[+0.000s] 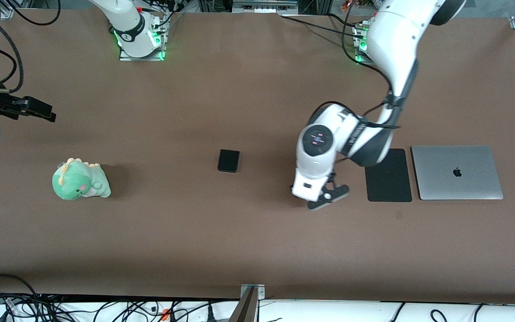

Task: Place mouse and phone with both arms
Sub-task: 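Carry the mouse to the pad while the right gripper reaches the phone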

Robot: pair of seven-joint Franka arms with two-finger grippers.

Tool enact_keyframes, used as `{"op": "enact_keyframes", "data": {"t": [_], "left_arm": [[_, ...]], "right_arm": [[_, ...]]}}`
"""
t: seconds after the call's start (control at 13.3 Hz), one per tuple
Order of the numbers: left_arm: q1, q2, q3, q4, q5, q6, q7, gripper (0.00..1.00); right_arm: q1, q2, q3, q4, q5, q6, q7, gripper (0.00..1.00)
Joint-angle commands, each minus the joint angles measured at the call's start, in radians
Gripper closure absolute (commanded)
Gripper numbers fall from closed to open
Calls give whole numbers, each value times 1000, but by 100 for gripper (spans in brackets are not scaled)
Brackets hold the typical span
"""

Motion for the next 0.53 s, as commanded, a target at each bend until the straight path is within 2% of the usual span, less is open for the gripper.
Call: {"op": "enact_keyframes", "data": {"t": [0.0, 0.22, 0.45], "left_arm": [[141, -147, -29, -190, 17, 23, 194, 39], [298, -265, -30, -387, 14, 163, 446, 39], [431, -314, -84, -551, 14, 309, 583, 39]], "right_arm": [[89, 46, -1, 5, 6, 45, 133, 0], [198, 122, -1, 5, 4, 126, 242, 0], [285, 195, -1, 5, 15, 214, 344, 0]]}}
